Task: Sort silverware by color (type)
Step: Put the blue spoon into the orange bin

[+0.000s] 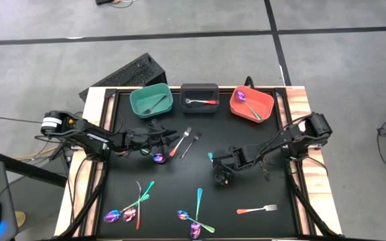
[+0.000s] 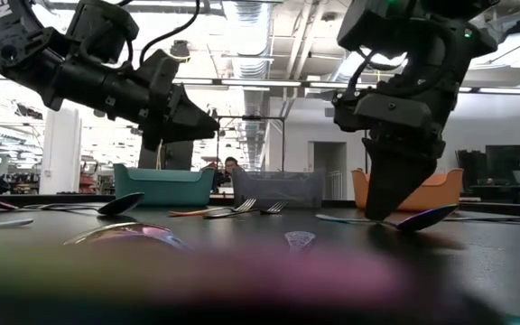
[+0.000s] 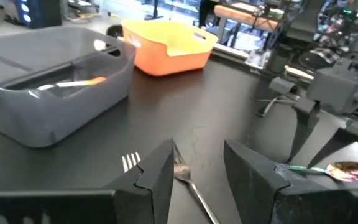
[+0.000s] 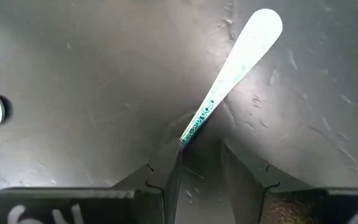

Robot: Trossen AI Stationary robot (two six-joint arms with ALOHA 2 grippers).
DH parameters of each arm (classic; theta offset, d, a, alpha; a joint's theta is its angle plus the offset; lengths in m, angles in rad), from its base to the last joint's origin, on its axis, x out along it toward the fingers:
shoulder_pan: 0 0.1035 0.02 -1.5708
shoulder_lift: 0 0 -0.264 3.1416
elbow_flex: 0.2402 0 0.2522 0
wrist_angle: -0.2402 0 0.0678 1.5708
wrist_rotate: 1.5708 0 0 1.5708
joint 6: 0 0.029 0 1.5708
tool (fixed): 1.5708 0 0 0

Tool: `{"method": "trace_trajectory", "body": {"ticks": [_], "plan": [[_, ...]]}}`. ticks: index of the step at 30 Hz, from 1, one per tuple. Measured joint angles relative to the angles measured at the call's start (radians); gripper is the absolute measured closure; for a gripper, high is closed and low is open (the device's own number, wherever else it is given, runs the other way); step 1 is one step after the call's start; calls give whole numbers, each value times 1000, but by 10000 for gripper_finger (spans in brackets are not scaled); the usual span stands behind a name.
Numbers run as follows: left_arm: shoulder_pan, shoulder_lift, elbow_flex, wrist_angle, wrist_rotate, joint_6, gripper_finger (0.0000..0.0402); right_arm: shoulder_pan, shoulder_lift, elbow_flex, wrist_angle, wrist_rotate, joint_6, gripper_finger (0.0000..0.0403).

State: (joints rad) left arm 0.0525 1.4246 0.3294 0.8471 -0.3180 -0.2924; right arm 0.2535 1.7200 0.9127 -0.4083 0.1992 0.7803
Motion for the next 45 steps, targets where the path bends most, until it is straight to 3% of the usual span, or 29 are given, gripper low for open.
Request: {"method": "trace_trajectory", "body": {"ticks": [7,17,27,33,37,41,45], "plan": [[-1,0,0,1,-24,-3,274,-1,-98,0,-1,61,-5,269],[-55,0,0,-37,-35,23,274,15,-47,-2,-25,69,26,269],[-34,0,1,-15,-61,111,274,25,-57,33,-91,5,-483,269],[-34,0,1,-19,-60,99,274,29,-51,45,-92,-22,-947,269],[-34,0,1,-34,-55,102,274,30,-45,45,-93,-21,-1164,269],[-33,0,1,-48,-54,110,274,12,-45,45,-93,-36,-1286,269],[-33,0,1,-50,-55,112,274,-17,-45,45,-123,-141,-1329,269]]}}
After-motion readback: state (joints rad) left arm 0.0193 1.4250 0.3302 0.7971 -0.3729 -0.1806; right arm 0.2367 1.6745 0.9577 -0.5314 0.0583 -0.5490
